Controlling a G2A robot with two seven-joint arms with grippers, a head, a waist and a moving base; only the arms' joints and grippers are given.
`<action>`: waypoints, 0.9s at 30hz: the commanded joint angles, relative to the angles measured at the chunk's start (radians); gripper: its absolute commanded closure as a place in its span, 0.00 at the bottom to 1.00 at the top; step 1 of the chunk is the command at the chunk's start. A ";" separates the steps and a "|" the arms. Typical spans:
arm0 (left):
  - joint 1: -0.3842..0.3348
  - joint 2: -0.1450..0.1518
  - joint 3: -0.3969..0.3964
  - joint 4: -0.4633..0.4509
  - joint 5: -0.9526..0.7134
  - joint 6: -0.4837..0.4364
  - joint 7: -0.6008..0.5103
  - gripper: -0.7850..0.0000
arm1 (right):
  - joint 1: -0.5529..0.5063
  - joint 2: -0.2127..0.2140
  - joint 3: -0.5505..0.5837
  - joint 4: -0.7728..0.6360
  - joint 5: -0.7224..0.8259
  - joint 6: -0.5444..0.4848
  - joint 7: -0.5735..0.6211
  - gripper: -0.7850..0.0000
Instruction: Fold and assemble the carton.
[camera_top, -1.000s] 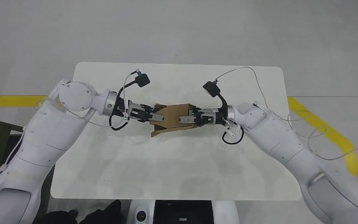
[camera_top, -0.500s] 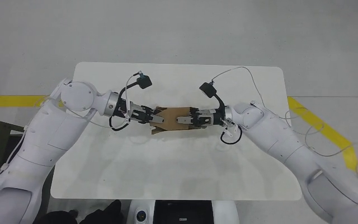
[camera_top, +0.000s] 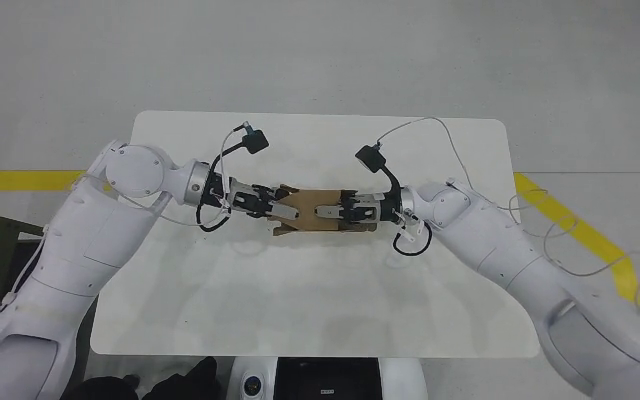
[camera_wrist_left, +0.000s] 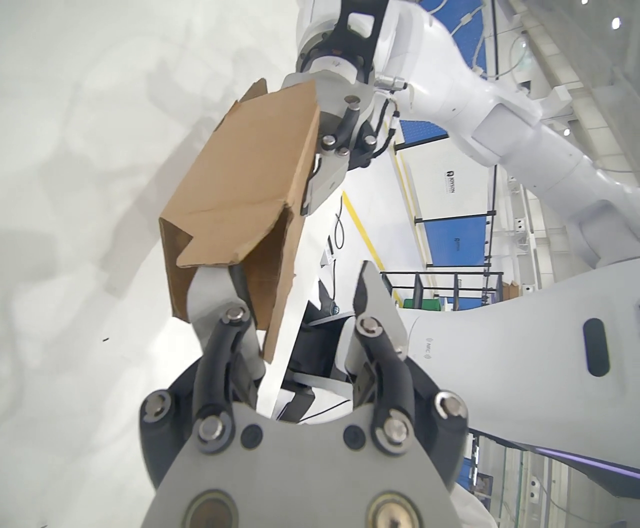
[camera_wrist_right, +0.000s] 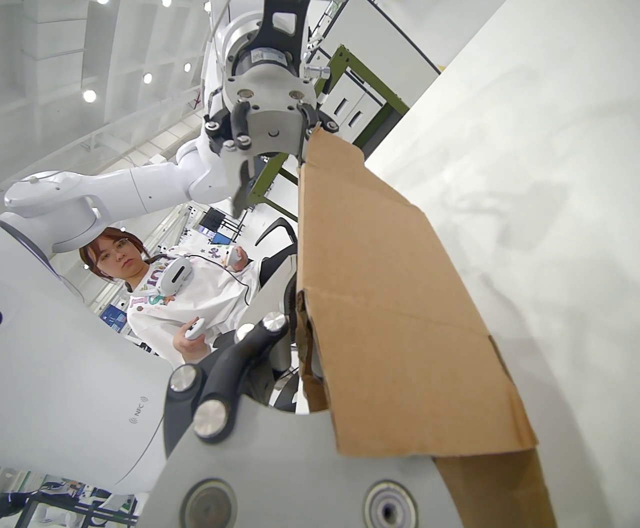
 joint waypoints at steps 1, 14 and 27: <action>0.005 -0.001 -0.009 0.012 -0.059 -0.006 -0.006 0.00 | -0.002 -0.002 0.008 0.004 -0.008 0.000 0.000 1.00; 0.024 -0.010 -0.030 -0.012 -0.232 0.024 -0.070 0.00 | -0.020 -0.023 0.088 0.021 -0.076 0.000 0.000 1.00; 0.008 -0.029 -0.002 -0.051 -0.193 0.041 -0.067 0.00 | -0.055 -0.062 0.156 0.007 -0.137 0.000 -0.003 1.00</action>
